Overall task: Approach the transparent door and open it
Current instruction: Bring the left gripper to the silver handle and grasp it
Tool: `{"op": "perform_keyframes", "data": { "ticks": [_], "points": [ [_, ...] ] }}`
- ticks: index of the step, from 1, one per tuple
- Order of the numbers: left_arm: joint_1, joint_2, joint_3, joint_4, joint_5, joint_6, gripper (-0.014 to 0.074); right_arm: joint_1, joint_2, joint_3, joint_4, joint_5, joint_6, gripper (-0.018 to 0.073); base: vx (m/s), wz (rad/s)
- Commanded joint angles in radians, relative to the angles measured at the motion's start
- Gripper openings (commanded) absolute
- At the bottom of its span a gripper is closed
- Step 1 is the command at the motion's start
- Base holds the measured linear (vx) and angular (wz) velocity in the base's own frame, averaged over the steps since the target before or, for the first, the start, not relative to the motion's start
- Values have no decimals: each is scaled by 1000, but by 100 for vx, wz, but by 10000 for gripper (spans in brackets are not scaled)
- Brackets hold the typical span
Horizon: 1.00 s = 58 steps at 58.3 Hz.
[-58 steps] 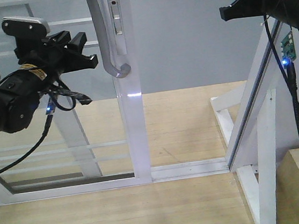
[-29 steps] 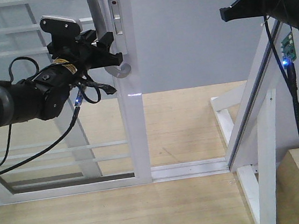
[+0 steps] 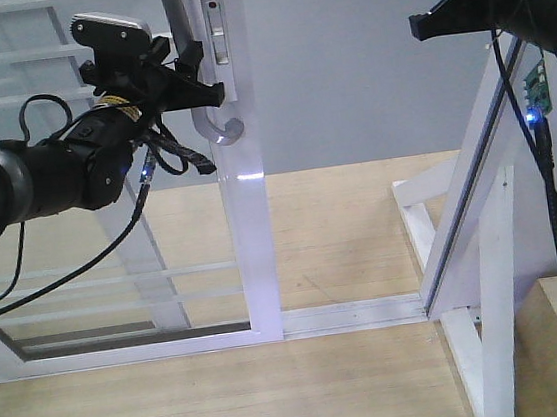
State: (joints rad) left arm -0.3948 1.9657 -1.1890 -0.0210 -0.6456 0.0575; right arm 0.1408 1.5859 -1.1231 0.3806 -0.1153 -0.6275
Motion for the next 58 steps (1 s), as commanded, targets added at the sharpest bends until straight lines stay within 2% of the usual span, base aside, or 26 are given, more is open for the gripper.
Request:
{"op": "perform_keyframes", "data": {
  "ticks": [1,23,27,38,47,58],
  "points": [
    [-7,-45,-45,-12,-74,-19,409,-4,-46,-29,-11,-83,-8,-3,0,0],
    [-7,6,-114,-14,-48,-20,409,-4,-46,-29,-11,-89,-8,-3,0,0],
    [-4,7,-114,-43,-48,-19,409,-4,-46,-29,-11,-93,-8,-3,0,0],
    [15,7,-113,-189,-62,-11,409,-4,-46,-29,-11,-100,-8,-3,0,0],
    [15,6,-113,-190,-65,-3,391,-4,-46,-29,-11,-101,-8,-3,0,0],
    [15,1,-113,-194,-63,62,325,-4,-46,-29,-11,-107,-7,-3,0,0]
  ]
}}
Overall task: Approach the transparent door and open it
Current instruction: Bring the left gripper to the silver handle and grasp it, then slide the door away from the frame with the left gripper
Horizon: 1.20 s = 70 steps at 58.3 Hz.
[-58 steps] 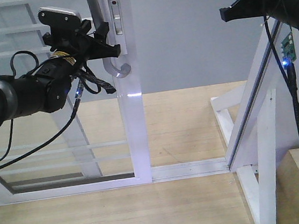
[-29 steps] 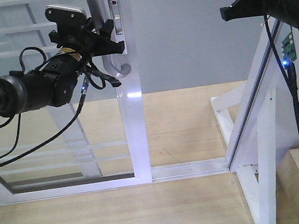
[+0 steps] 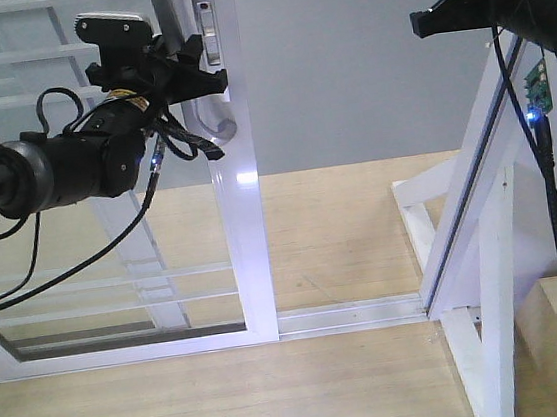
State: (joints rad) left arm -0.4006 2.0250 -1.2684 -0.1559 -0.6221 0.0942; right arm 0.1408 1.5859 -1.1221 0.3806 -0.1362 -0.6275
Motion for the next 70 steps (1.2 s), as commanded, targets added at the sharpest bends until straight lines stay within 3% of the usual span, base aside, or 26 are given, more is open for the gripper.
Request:
{"op": "perform_keyframes", "data": {
  "ticks": [1,16,31,39,54,70],
  "points": [
    [21,-58,-34,-60,-84,31,321,-4,-46,-30,-11,-86,-7,-3,0,0],
    [21,-80,-34,-70,-83,116,281,-4,-46,-30,-11,-86,-7,-3,0,0],
    [21,-91,-34,-308,-96,330,281,-4,-46,-30,-11,-86,-7,-3,0,0],
    [21,-91,-34,-367,-96,399,281,-4,-46,-30,-11,-86,-7,-3,0,0],
    [25,-91,-34,-375,-96,416,281,-4,-46,-30,-11,-86,-8,-3,0,0],
    [86,-119,-30,-385,-69,416,281,-4,-46,-30,-11,-86,-8,-3,0,0]
  ]
}}
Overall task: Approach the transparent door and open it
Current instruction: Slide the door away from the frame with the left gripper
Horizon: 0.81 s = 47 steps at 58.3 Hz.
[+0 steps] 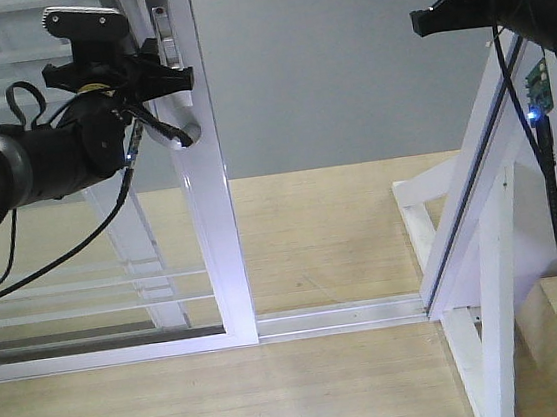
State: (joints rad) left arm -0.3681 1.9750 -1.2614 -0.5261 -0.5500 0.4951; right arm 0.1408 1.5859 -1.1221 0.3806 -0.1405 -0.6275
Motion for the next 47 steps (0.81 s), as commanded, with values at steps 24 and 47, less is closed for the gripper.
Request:
{"op": "perform_keyframes", "data": {
  "ticks": [24,47],
  "points": [
    [148,-121,-37,-12,-93,23,281,-4,-46,-30,-8,-82,-5,-3,0,0],
    [203,-130,-37,-10,-66,141,279,-4,-46,-30,-8,-81,4,-3,0,0]
  ]
}}
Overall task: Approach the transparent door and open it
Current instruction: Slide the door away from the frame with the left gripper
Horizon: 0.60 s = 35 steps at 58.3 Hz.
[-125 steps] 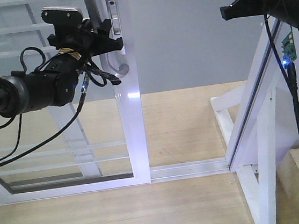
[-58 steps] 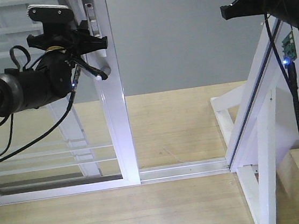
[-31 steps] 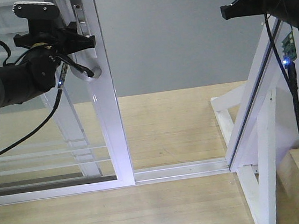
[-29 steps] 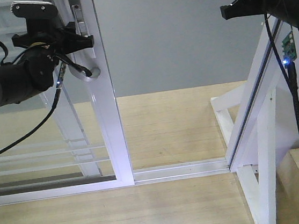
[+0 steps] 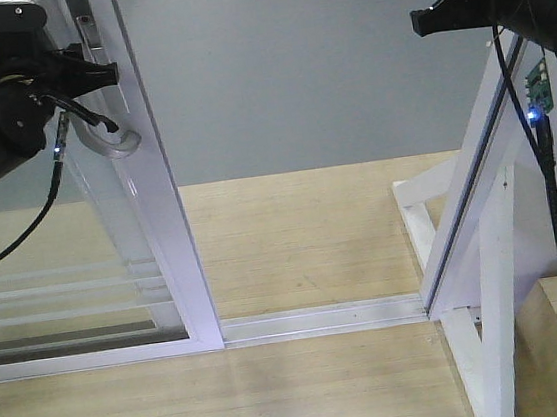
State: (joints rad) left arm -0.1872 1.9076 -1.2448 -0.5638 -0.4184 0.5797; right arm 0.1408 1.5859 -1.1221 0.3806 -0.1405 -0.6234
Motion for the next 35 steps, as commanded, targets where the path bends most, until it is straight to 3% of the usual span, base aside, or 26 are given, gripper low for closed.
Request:
{"op": "perform_keyframes", "data": {
  "ticks": [1,17,27,35],
  "points": [
    [23,-63,-54,27,-198,63,278,-4,-46,-30,-8,-81,0,-3,0,0],
    [28,-72,-54,23,-132,66,280,-4,-46,-30,-8,-81,0,-3,0,0],
    [29,-121,-53,-29,-121,68,279,-4,-46,-30,-8,-81,0,-3,0,1],
    [29,-172,-53,-29,-73,112,269,-4,-46,-30,-7,-74,-1,-3,0,0]
  ]
}}
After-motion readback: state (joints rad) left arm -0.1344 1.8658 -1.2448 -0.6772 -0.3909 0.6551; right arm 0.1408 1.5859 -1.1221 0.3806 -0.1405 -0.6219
